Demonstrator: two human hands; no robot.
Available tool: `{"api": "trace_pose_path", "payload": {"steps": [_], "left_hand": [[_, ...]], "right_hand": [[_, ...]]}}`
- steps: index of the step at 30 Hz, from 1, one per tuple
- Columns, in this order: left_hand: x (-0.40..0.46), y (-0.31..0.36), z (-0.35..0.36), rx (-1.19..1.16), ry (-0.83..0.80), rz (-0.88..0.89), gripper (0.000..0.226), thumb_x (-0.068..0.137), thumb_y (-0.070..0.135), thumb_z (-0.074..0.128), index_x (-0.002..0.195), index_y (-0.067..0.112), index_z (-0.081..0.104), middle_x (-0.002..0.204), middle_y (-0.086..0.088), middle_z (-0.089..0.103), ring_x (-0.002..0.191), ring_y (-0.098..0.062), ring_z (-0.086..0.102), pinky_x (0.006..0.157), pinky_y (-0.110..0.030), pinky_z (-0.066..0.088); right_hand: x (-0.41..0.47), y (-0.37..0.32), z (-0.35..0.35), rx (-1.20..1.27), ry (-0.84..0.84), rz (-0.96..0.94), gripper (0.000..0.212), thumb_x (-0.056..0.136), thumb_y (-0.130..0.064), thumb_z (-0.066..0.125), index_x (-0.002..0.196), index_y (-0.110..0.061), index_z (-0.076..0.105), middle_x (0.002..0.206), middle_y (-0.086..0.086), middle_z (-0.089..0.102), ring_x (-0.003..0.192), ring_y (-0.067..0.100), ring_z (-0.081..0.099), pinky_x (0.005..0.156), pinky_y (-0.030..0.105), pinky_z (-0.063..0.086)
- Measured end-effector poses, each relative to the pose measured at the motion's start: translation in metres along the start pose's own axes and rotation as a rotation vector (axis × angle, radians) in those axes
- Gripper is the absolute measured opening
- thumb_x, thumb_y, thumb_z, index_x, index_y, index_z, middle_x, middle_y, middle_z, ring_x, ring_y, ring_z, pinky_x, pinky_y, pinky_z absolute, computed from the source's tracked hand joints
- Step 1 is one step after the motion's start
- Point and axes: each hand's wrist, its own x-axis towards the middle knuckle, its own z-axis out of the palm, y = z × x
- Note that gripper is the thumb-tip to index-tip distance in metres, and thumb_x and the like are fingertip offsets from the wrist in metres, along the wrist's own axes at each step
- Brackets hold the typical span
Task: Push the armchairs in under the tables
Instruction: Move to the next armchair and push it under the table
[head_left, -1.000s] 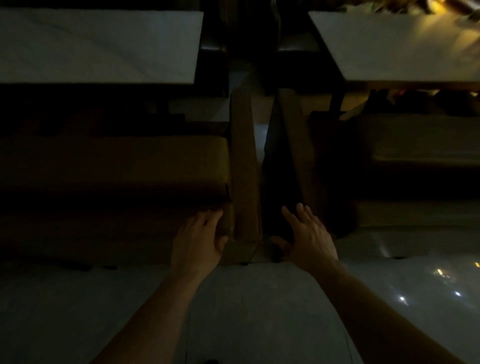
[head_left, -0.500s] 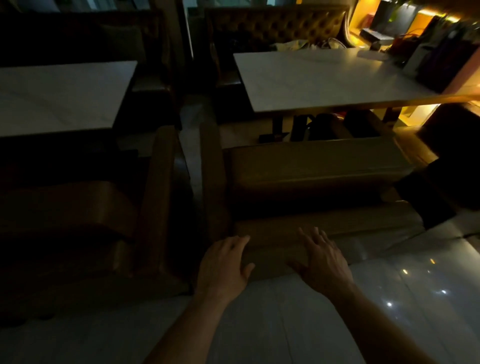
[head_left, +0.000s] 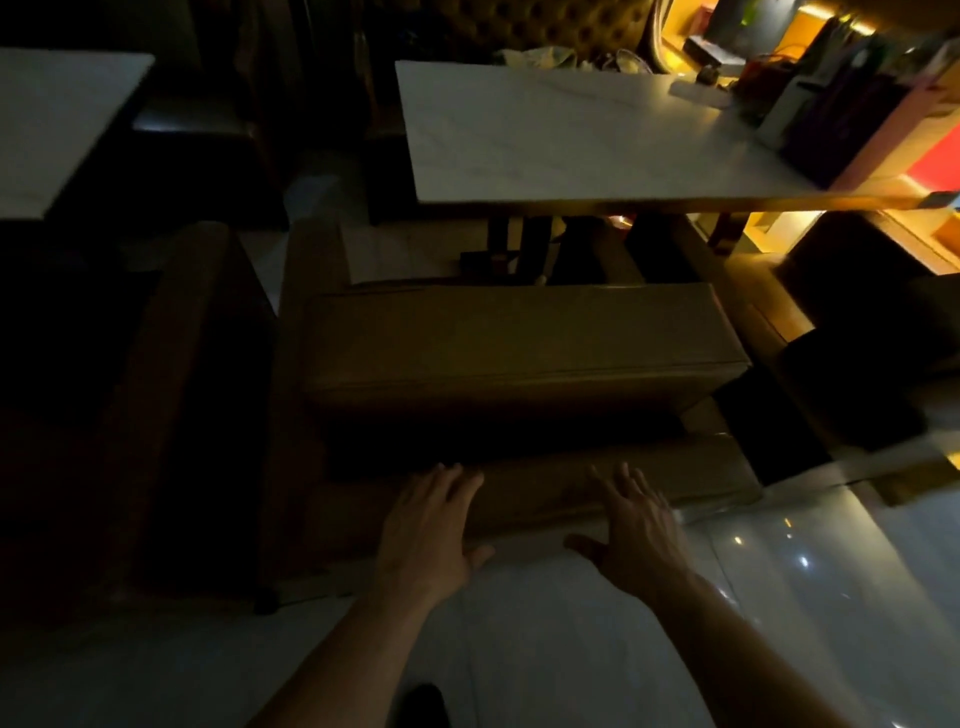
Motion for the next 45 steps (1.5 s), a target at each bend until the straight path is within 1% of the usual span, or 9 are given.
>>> {"api": "trace_pose_path", "payload": {"steps": [3,7,11,14,18,24,32,38,45], "left_hand": [[0.023,0.000,0.007,0.061,-0.041,-0.041,0.100,0.077,0.069,0.063,0.154,0.036,0.009,0.163,0.003,0.011,0.149,-0.020,0.006,0.119,-0.040,0.000],[0.038,-0.003,0.008,0.120,-0.089,-0.089,0.110,0.069,0.071,0.068,0.154,0.037,0.007,0.163,0.001,0.011,0.148,-0.022,0.009,0.119,-0.042,0.002],[0.043,0.001,0.010,0.120,-0.098,-0.144,0.114,0.066,0.070,0.073,0.154,0.035,0.009,0.161,0.002,0.018,0.146,-0.023,0.017,0.119,-0.040,0.007],[0.045,0.003,0.012,0.111,-0.103,-0.177,0.116,0.064,0.070,0.074,0.154,0.035,0.010,0.160,0.003,0.021,0.144,-0.024,0.021,0.118,-0.040,0.014],[0.043,-0.004,0.009,0.090,-0.132,-0.225,0.124,0.059,0.078,0.072,0.155,0.033,0.008,0.161,0.002,0.019,0.145,-0.025,0.018,0.117,-0.040,0.016],[0.037,-0.009,0.014,0.072,-0.033,-0.195,0.110,0.062,0.076,0.069,0.151,0.032,0.022,0.150,0.004,0.034,0.135,-0.022,0.033,0.113,-0.038,0.029],[0.031,-0.017,0.024,0.032,0.098,-0.168,0.099,0.064,0.072,0.072,0.145,0.028,0.035,0.138,0.002,0.045,0.125,-0.022,0.042,0.108,-0.037,0.032],[0.018,-0.038,0.024,0.035,0.118,-0.143,0.098,0.065,0.074,0.070,0.144,0.028,0.035,0.137,0.002,0.047,0.125,-0.020,0.043,0.108,-0.037,0.033],[-0.004,-0.066,0.020,0.030,0.136,-0.129,0.097,0.064,0.074,0.070,0.143,0.028,0.037,0.136,0.003,0.048,0.123,-0.019,0.045,0.107,-0.037,0.035]], "right_hand": [[0.031,0.019,0.000,-0.018,-0.022,-0.071,0.110,0.077,-0.073,0.064,0.158,-0.038,-0.002,0.168,0.007,-0.004,0.154,0.030,-0.004,0.124,0.050,0.011],[0.056,0.034,0.003,-0.064,-0.083,-0.113,0.118,0.074,-0.066,0.073,0.157,-0.039,-0.007,0.167,0.008,-0.008,0.152,0.032,-0.013,0.122,0.059,0.003],[0.066,0.042,0.005,-0.046,-0.112,-0.162,0.116,0.074,-0.061,0.076,0.156,-0.042,-0.003,0.167,0.006,-0.008,0.152,0.035,-0.014,0.117,0.070,0.007],[0.064,0.045,0.013,-0.062,-0.056,-0.181,0.111,0.077,-0.062,0.072,0.157,-0.042,-0.003,0.168,0.008,-0.005,0.152,0.035,-0.012,0.117,0.070,0.011],[0.067,0.047,0.017,-0.084,-0.043,-0.191,0.108,0.079,-0.066,0.067,0.156,-0.043,-0.005,0.167,0.008,-0.004,0.152,0.036,-0.010,0.117,0.070,0.013],[0.065,0.046,0.023,-0.132,-0.026,-0.196,0.105,0.083,-0.067,0.061,0.155,-0.041,-0.010,0.167,0.010,-0.003,0.152,0.037,-0.010,0.117,0.069,0.012],[0.066,0.041,0.026,-0.171,-0.049,-0.170,0.102,0.085,-0.066,0.058,0.149,-0.042,-0.016,0.167,0.010,-0.008,0.151,0.037,-0.013,0.117,0.067,0.008],[0.056,0.023,0.034,-0.158,-0.067,-0.168,0.102,0.084,-0.067,0.057,0.148,-0.042,-0.018,0.166,0.010,-0.009,0.151,0.038,-0.014,0.117,0.067,0.006],[0.044,-0.004,0.048,-0.138,-0.067,-0.174,0.103,0.083,-0.067,0.060,0.149,-0.043,-0.015,0.166,0.011,-0.009,0.150,0.040,-0.014,0.115,0.070,0.005]]}}
